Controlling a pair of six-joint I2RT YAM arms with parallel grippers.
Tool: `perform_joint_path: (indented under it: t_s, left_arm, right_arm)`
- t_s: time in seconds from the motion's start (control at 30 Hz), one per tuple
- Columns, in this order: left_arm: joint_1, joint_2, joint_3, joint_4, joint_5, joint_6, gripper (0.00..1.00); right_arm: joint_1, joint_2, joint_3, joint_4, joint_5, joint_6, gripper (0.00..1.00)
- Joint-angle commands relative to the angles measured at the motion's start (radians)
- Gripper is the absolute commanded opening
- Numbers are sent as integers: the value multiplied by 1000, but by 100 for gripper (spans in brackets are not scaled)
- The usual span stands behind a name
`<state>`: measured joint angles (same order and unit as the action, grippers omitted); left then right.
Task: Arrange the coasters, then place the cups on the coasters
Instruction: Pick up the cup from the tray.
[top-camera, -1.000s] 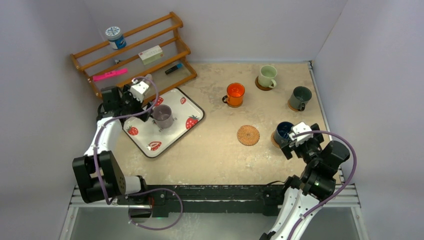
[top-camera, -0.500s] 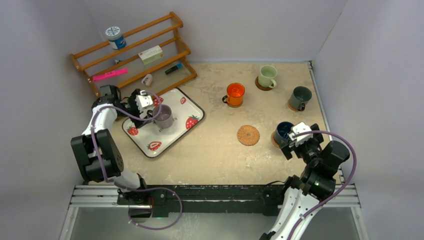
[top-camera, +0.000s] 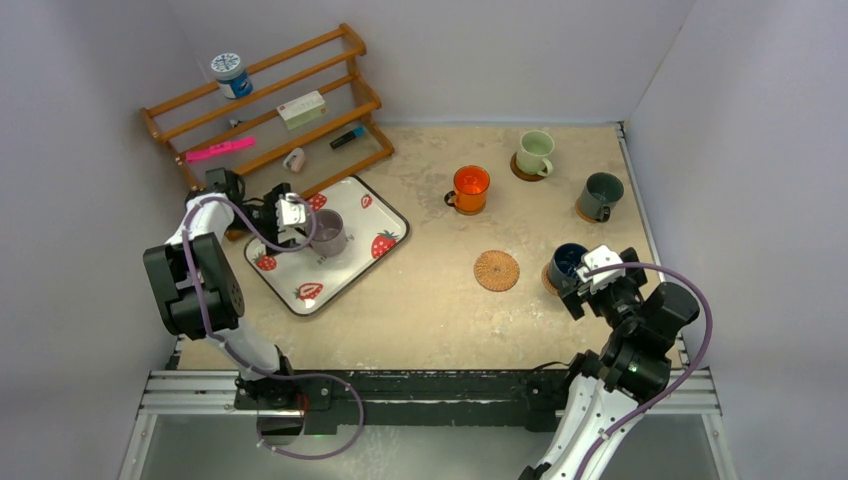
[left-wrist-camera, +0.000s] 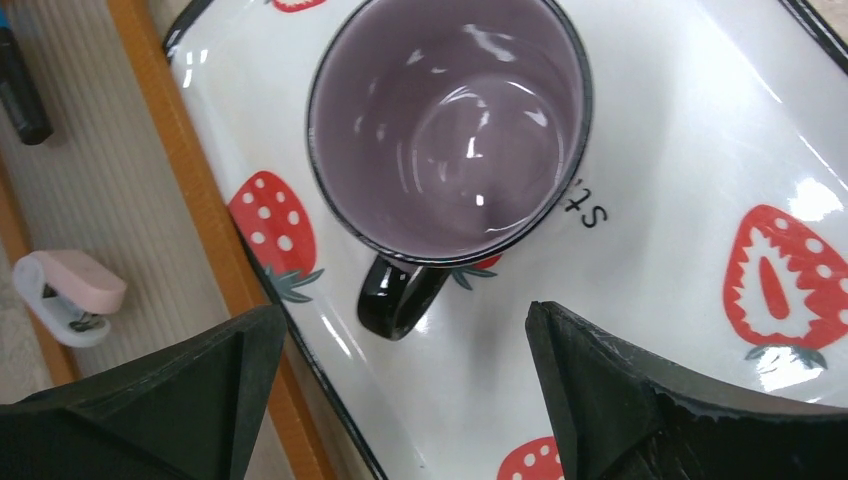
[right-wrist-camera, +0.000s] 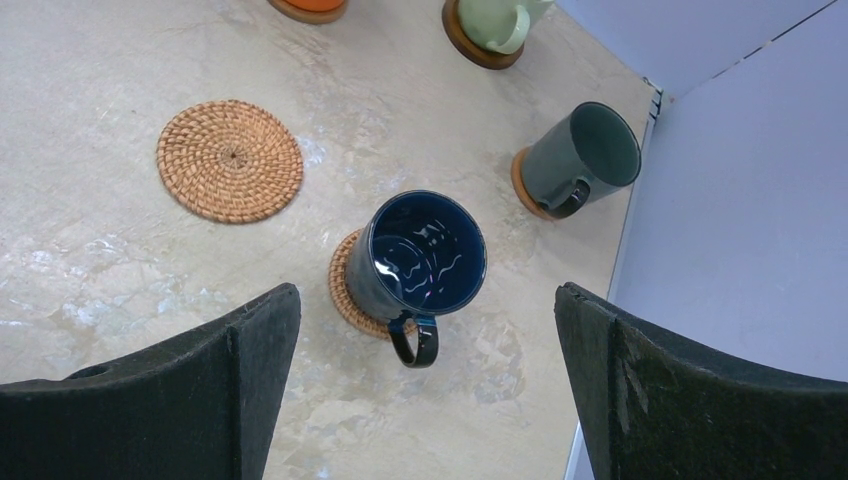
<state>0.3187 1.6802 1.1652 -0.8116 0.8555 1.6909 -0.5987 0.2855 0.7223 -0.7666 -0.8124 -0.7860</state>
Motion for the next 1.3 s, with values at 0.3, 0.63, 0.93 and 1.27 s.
perform_joint_path:
  t_s: [0.3, 0.63, 0.93, 1.27]
  left_arm:
    - [-7, 34, 17, -242, 51, 267, 91]
    - [-8, -31, -44, -257, 33, 259, 81]
    - [-46, -65, -78, -57, 30, 3, 72]
    - [-72, -57, -81, 20, -8, -106, 61]
  right_arm:
    - [-4, -9, 6, -8, -36, -7, 99]
    - [-4, -11, 6, -11, -37, -11, 99]
    - [-4, -12, 6, -13, -38, -10, 99]
    - [-4, -14, 6, -13, -41, -13, 99]
